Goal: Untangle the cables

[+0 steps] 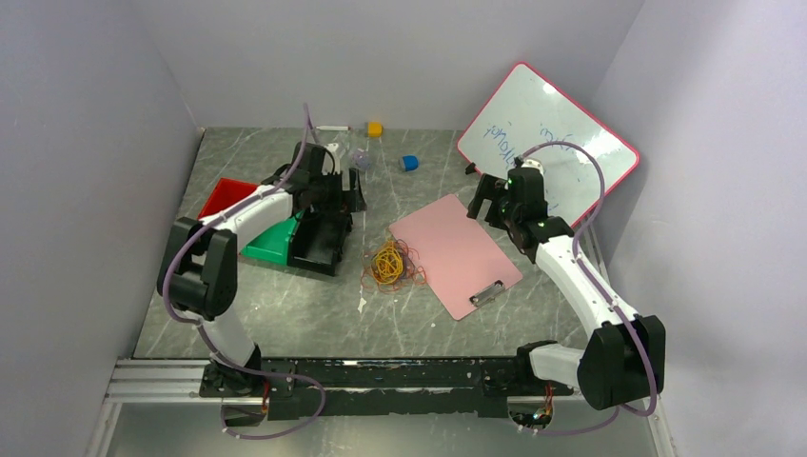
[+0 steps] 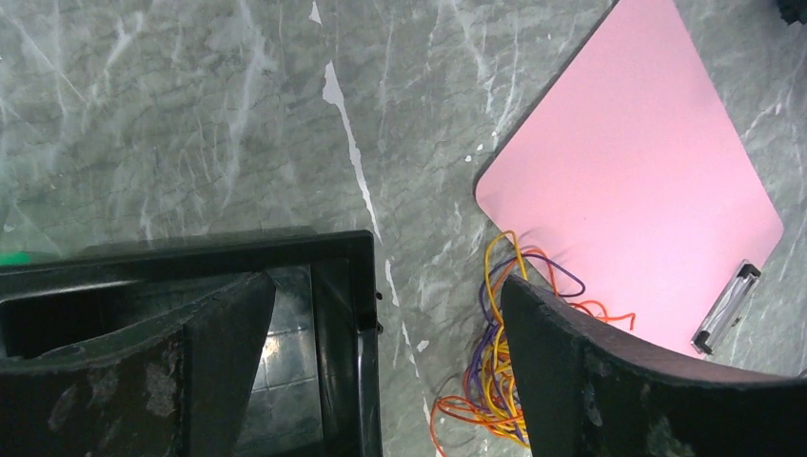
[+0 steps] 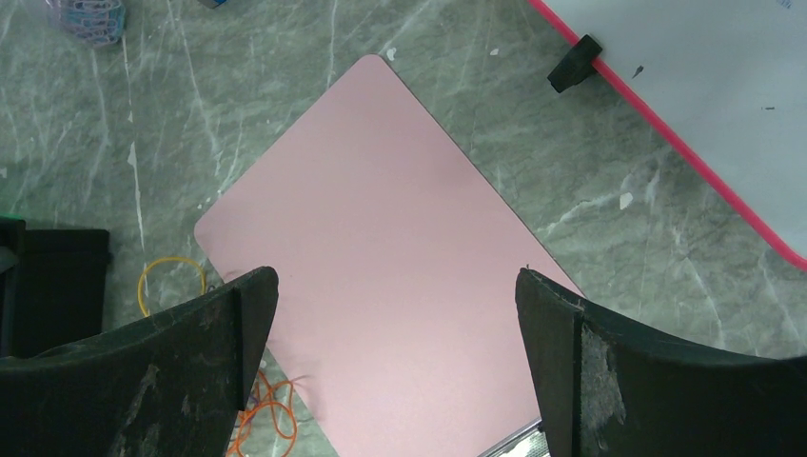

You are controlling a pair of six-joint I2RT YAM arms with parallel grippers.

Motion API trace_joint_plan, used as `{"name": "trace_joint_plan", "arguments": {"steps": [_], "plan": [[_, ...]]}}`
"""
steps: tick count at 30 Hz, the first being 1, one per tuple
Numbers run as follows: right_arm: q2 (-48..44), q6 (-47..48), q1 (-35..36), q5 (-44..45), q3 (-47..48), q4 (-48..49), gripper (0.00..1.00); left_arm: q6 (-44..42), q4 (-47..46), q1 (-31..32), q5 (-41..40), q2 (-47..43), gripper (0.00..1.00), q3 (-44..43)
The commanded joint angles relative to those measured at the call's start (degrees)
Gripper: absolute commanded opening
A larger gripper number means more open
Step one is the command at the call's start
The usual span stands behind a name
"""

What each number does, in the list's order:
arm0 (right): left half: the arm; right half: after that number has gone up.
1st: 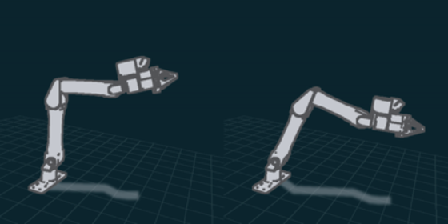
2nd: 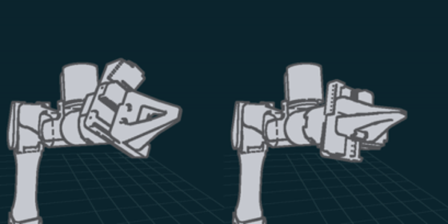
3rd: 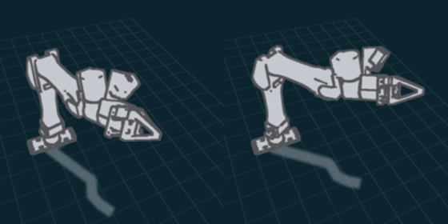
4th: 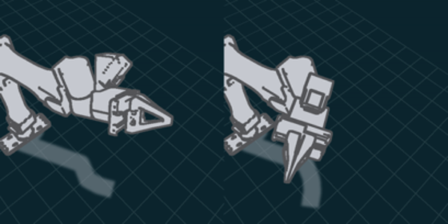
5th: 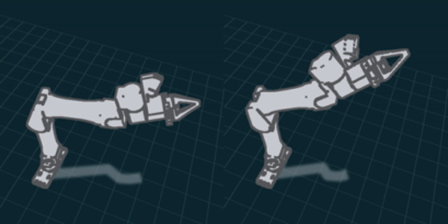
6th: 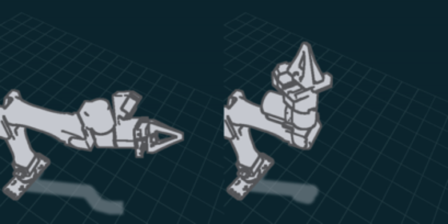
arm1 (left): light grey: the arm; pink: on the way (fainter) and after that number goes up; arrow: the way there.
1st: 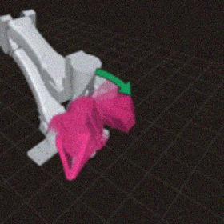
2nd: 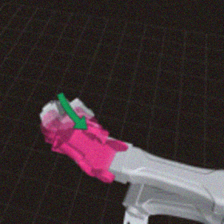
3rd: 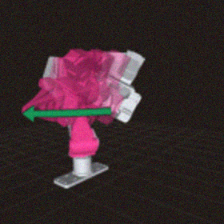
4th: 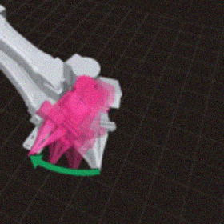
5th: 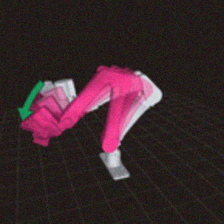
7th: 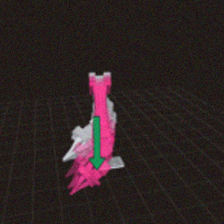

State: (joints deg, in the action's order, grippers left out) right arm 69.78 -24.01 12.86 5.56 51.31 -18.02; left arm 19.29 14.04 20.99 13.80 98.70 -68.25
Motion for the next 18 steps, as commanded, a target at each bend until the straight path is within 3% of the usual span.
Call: {"name": "trace_joint_plan", "arguments": {"steps": [1,14,18], "plan": [[-1.3,0.8,0.1,0.4,-0.5,0.4,1.0,0.2,1.0,0.5,1.3,2.0,0.93,-3.3],[-3.4,-0.7,0.1,0.4,-1.5,0.8,1.0,-0.9,1.7,-0.8,-3.5,14.2,0.94,-20.2],[-4.8,-2.1,0.0,3.5,-2.3,0.7,1.0,-1.7,3.2,-1.5,-3.5,13.9,0.93,-21.9]]}}
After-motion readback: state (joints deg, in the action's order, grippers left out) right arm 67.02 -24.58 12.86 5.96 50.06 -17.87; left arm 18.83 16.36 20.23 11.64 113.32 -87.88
